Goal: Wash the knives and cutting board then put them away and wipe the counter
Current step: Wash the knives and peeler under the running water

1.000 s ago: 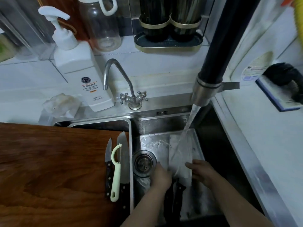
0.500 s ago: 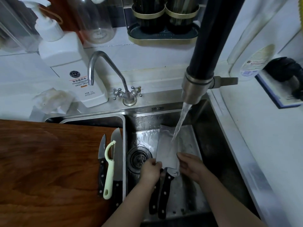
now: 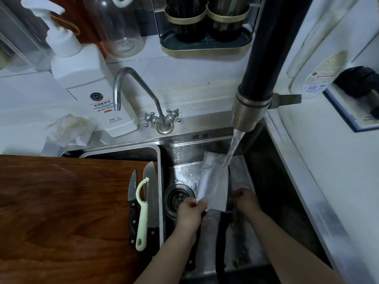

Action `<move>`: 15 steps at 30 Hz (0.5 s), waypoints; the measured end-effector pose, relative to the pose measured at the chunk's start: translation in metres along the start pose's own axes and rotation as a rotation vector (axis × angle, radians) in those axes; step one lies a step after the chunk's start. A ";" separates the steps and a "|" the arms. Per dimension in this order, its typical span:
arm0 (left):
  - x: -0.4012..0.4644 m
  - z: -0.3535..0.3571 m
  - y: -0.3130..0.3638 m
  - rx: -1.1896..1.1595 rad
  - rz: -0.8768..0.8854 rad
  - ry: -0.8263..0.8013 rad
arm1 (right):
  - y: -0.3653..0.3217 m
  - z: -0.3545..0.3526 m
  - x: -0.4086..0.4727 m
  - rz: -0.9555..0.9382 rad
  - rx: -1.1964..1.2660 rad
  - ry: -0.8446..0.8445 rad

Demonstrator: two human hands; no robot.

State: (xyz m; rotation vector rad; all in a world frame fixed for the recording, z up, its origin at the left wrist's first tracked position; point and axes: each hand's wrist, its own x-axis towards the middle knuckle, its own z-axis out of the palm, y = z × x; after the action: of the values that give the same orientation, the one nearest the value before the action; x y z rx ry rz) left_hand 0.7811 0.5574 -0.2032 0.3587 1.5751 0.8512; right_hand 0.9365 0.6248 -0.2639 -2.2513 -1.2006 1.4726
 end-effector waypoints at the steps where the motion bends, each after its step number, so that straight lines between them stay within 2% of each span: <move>1: -0.002 0.000 0.001 0.008 0.003 0.010 | -0.002 -0.003 -0.003 -0.025 -0.055 0.004; 5: -0.011 -0.001 0.003 0.095 0.035 0.079 | -0.018 -0.015 -0.029 -0.115 0.064 0.080; 8: -0.025 0.000 0.008 0.162 0.080 0.136 | -0.035 -0.021 -0.061 -0.368 0.163 0.213; 10: -0.035 -0.001 0.014 0.165 0.090 0.136 | -0.044 -0.017 -0.083 -0.639 -0.030 0.259; 12: -0.046 0.000 0.022 0.218 0.114 0.106 | -0.048 -0.007 -0.095 -0.845 -0.334 0.201; 15: -0.070 0.000 0.038 0.220 0.166 0.005 | -0.064 -0.002 -0.112 -0.961 -0.653 0.074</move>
State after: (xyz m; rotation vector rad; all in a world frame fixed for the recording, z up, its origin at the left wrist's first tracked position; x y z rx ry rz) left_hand 0.7867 0.5368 -0.1269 0.6533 1.6654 0.8063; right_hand 0.8856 0.5869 -0.1520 -1.4856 -2.4838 0.6550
